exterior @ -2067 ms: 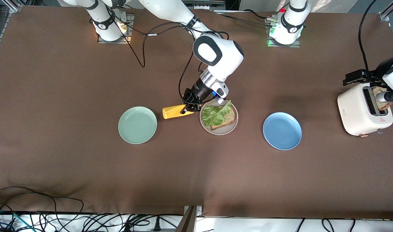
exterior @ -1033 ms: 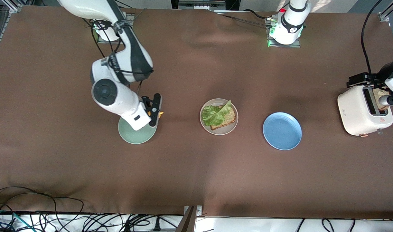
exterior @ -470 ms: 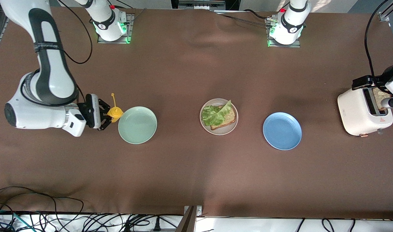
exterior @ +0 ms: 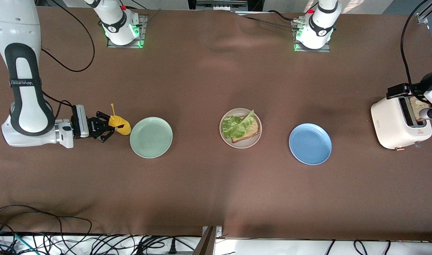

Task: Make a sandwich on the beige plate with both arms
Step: 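Carry the bottle back beside the mint-green plate with the right gripper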

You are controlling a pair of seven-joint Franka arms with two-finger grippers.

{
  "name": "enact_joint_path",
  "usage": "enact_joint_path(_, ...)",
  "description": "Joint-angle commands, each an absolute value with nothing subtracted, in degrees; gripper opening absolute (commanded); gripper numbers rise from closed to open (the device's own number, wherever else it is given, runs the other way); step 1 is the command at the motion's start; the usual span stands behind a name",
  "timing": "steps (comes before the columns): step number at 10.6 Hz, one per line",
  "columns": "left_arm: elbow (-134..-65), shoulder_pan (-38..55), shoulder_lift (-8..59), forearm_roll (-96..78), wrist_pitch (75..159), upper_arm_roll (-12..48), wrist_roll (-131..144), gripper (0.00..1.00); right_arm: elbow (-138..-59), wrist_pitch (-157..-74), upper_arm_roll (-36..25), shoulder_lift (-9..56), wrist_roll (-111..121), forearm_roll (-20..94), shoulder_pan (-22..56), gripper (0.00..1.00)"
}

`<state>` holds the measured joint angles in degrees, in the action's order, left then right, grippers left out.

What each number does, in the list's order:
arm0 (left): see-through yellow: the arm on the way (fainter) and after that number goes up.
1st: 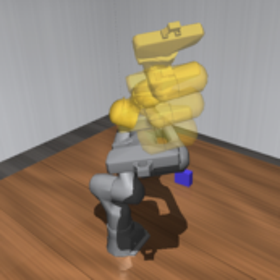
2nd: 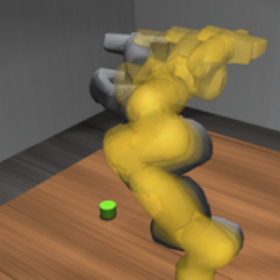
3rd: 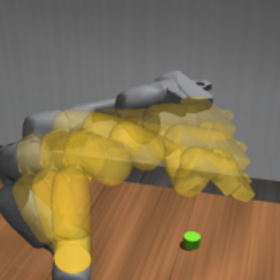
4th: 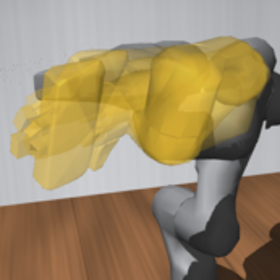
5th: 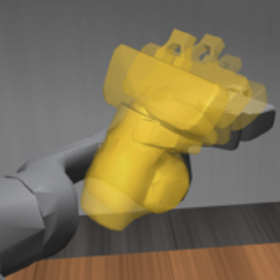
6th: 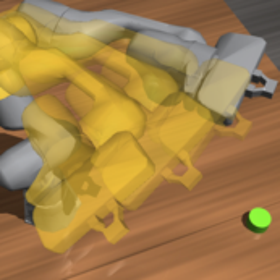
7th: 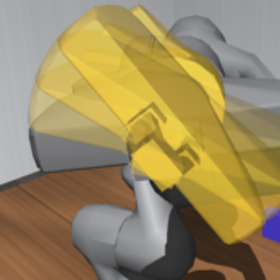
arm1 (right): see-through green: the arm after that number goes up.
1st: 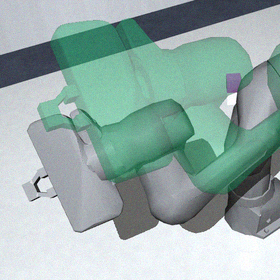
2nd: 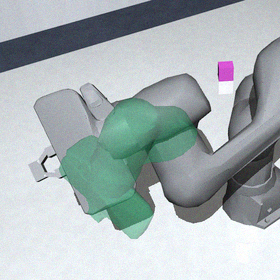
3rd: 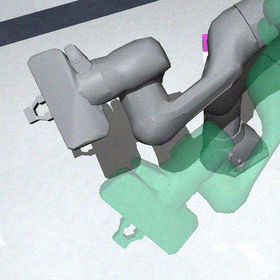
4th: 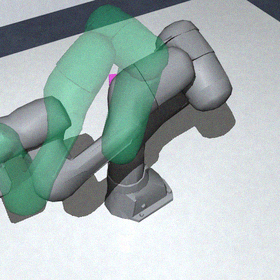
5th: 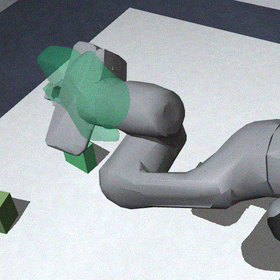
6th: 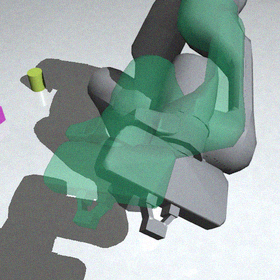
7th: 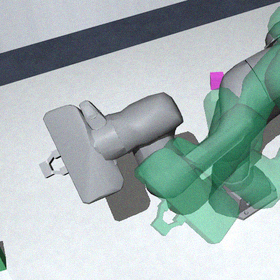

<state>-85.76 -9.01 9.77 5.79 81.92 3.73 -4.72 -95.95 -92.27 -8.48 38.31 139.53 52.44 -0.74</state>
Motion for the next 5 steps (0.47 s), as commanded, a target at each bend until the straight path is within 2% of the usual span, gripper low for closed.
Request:
enact_joint_path(1,-85.8,-10.2,9.6,3.8,81.6,4.0,-5.1,1.0,-95.1,-90.6,-7.6,39.5,144.6,54.1,-2.7,0.0)
enact_joint_path(5,-85.6,-10.2,9.6,2.4,81.7,4.0,-5.1,1.0,-95.0,-89.2,-8.5,37.6,143.8,53.8,-3.3,0.0)
